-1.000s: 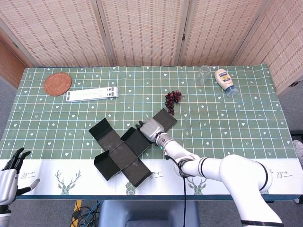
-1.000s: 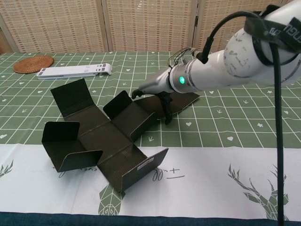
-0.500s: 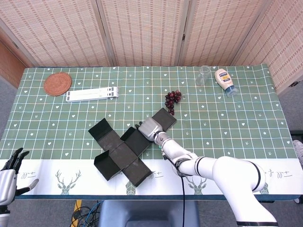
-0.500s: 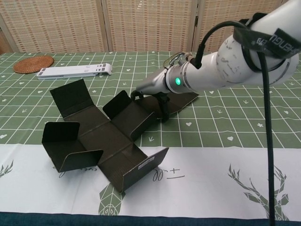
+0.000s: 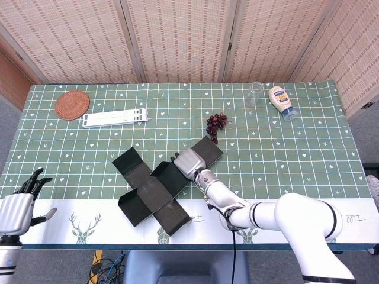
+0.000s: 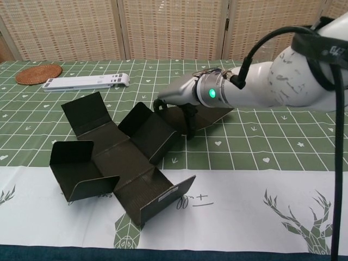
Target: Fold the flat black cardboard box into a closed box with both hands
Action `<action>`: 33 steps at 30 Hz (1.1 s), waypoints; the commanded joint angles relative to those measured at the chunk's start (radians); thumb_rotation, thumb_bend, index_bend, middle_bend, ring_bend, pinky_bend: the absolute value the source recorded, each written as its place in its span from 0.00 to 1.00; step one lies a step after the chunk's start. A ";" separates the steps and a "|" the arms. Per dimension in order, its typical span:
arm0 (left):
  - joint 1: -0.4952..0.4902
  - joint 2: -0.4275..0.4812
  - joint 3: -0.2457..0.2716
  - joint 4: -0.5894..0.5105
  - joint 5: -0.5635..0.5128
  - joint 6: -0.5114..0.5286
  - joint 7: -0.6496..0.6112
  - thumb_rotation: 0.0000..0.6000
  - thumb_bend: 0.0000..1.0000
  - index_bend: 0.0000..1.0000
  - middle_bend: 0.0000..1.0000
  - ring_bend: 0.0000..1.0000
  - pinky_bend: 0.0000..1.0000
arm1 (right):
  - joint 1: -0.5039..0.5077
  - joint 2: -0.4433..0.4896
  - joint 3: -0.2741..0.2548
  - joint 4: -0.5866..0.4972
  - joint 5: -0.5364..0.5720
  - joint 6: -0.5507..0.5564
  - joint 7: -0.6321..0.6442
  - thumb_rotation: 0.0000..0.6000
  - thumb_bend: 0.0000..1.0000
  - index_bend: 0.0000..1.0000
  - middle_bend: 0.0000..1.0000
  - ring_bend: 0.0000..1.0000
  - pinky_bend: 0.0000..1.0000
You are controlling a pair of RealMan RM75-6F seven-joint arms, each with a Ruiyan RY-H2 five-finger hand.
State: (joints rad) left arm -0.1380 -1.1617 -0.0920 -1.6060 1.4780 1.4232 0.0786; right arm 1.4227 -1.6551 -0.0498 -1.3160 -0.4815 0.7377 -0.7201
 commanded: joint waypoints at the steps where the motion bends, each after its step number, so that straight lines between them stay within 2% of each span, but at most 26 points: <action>1: -0.060 -0.046 -0.010 0.081 0.024 -0.058 -0.009 1.00 0.14 0.23 0.11 0.26 0.52 | -0.020 0.020 0.014 -0.053 0.033 0.066 -0.021 1.00 0.24 0.28 0.33 0.74 1.00; 7: -0.138 -0.122 -0.005 0.184 0.056 -0.135 -0.021 1.00 0.14 0.20 0.11 0.26 0.52 | -0.052 0.022 0.036 -0.085 0.082 0.127 -0.033 1.00 0.25 0.28 0.34 0.75 1.00; 17: -0.241 -0.282 -0.010 0.343 0.073 -0.205 0.046 1.00 0.14 0.01 0.08 0.23 0.52 | -0.100 0.013 0.072 -0.098 0.077 0.143 -0.025 1.00 0.26 0.28 0.35 0.75 1.00; 26: -0.295 -0.422 -0.016 0.437 0.056 -0.226 0.031 1.00 0.14 0.00 0.05 0.22 0.52 | -0.127 0.014 0.098 -0.116 0.036 0.152 -0.024 1.00 0.26 0.28 0.35 0.75 1.00; 33: -0.293 -0.472 -0.014 0.373 0.018 -0.233 -0.095 1.00 0.14 0.00 0.05 0.22 0.52 | -0.141 0.007 0.113 -0.116 0.014 0.148 -0.026 1.00 0.26 0.28 0.35 0.75 1.00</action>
State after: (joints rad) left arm -0.4324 -1.6179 -0.1052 -1.2030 1.5131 1.1927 0.0261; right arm 1.2826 -1.6467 0.0625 -1.4327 -0.4661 0.8864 -0.7450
